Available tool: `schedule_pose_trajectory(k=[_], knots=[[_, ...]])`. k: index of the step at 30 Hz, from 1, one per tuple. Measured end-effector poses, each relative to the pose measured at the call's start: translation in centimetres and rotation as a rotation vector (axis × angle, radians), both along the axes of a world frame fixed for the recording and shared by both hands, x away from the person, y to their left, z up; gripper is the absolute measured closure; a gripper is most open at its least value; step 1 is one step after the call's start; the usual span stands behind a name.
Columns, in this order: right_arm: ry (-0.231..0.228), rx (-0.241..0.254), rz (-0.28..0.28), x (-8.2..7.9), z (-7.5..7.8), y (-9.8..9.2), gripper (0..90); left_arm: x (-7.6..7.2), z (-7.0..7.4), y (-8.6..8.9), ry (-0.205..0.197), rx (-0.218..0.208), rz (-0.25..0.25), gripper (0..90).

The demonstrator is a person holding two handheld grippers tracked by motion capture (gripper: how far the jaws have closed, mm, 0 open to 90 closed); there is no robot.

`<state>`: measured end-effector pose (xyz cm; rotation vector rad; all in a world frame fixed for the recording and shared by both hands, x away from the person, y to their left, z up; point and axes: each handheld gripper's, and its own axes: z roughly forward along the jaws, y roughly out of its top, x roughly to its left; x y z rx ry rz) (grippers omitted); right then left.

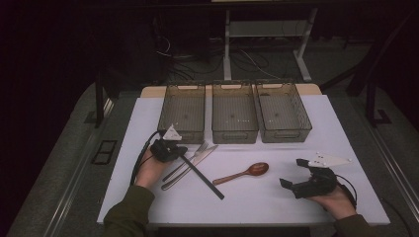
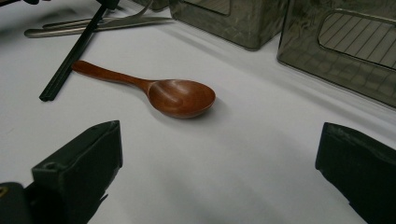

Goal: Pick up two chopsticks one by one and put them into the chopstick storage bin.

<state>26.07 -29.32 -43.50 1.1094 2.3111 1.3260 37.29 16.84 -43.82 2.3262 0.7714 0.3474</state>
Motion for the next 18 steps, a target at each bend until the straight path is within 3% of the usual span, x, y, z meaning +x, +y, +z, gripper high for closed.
schedule_pose_trajectory(k=[13, 18], knots=[[0.001, -0.001, 0.0, -0.01, 0.0, -0.03, 0.2, -0.36, 0.07, 0.42, 0.024, 0.016, 0.0, 88.8], [0.002, 0.0, 0.001, -0.01, 0.01, -0.01, 0.2, -0.71, 0.15, 0.36, 0.027, 0.046, -0.024, 88.8]])
